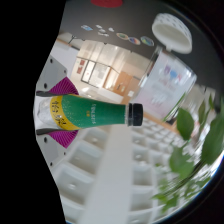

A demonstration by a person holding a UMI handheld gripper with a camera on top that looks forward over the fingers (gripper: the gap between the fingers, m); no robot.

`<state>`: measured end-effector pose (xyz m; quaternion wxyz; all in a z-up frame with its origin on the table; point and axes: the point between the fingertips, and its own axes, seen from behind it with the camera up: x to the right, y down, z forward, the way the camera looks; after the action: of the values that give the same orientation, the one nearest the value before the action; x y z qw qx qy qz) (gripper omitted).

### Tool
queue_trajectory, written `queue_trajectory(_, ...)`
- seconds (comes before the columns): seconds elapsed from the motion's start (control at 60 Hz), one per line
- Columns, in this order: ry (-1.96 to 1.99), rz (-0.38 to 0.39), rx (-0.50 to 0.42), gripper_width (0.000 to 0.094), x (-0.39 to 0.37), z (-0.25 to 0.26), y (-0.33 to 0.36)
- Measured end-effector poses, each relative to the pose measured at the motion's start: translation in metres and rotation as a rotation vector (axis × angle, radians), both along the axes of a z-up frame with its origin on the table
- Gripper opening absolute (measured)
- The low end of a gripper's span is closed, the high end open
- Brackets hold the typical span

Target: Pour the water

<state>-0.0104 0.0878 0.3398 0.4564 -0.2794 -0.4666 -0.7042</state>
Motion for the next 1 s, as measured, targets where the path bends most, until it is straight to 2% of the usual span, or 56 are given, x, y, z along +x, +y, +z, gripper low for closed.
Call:
queue_trajectory(0.183, -0.416, 0.048, -0.111, 0.0433, -0.066, -0.087, 0.035)
queue_trajectory(0.267, -0.464, 0.044, -0.142, 0.0432, -0.063, -0.113, 0.04)
queue_trajectory(0.333, -0.444, 0.044, -0.156, 0.0432, -0.065, -0.115, 0.042)
queue_trajectory(0.45, -0.319, 0.07, -0.123, 0.0435, -0.06, -0.087, 0.039)
queue_trajectory(0.533, -0.106, 0.116, -0.086, 0.0432, -0.041, -0.046, 0.023)
queue_trajectory(0.617, 0.241, 0.196, -0.087, 0.0434, -0.04, -0.002, 0.017)
queue_trajectory(0.717, 0.743, 0.32, -0.116, 0.0432, -0.02, 0.035, -0.001)
queue_trajectory(0.817, 1.211, 0.449, -0.167, 0.0433, -0.003, 0.047, -0.03)
queue_trajectory(0.867, 1.415, 0.503, -0.217, 0.0434, -0.008, 0.039, -0.01)
queue_trajectory(0.917, 1.562, 0.523, -0.258, 0.0434, 0.0, 0.02, -0.005)
queue_trajectory(0.95, 1.639, 0.515, -0.277, 0.0434, 0.005, 0.001, 0.0)
queue_trajectory(0.967, 1.662, 0.495, -0.28, 0.0434, -0.001, -0.017, -0.018)
queue_trajectory(1.0, 1.726, 0.47, -0.314, 0.0433, 0.002, -0.04, -0.003)
